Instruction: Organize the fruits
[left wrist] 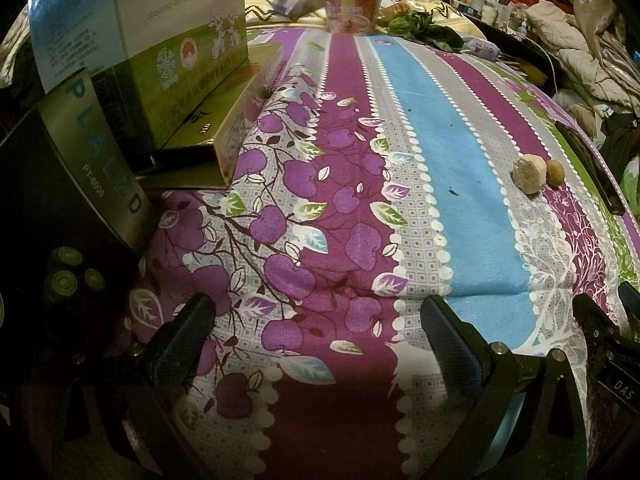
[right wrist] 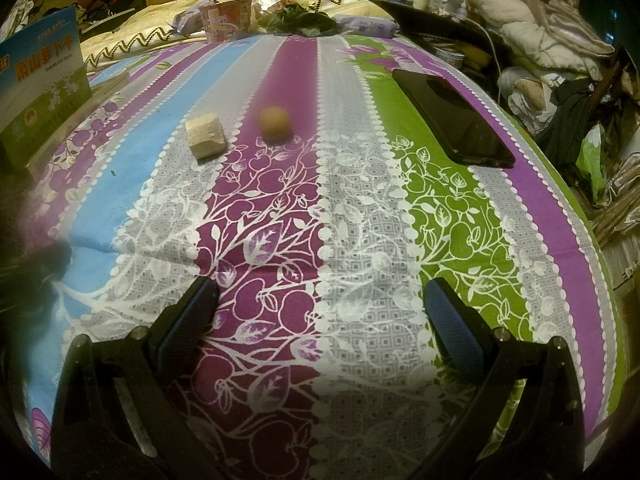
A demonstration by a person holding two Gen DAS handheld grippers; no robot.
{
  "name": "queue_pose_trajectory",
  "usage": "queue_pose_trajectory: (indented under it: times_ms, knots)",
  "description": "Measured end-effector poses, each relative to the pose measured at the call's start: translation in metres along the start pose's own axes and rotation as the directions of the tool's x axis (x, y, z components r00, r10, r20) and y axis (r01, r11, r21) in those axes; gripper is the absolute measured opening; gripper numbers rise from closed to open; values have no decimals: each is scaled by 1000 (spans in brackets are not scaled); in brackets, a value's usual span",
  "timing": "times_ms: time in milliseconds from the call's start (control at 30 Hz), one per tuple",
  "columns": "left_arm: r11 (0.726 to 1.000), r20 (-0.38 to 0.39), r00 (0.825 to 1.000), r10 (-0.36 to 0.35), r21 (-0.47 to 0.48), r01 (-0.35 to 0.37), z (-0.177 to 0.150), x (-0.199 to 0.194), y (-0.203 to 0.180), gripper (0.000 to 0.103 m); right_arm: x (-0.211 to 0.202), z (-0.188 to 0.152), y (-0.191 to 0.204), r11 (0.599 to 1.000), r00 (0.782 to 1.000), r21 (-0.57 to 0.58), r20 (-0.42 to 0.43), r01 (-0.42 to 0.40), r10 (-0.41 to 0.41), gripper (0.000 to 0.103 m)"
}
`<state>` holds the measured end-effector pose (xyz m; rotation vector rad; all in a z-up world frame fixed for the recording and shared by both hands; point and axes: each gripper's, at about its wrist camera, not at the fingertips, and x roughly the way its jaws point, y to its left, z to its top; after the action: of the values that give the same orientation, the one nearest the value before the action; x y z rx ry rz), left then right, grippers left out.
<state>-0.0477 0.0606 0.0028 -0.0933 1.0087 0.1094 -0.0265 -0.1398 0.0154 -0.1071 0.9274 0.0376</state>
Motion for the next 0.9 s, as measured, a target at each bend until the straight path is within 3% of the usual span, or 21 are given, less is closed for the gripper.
queue_pose_trajectory:
  times_ms: [900]
  knots:
    - [1000,1,1000,2,1,-2,-5,-2,0,103,0,0,0,1000,1000,0,0,0,0,103]
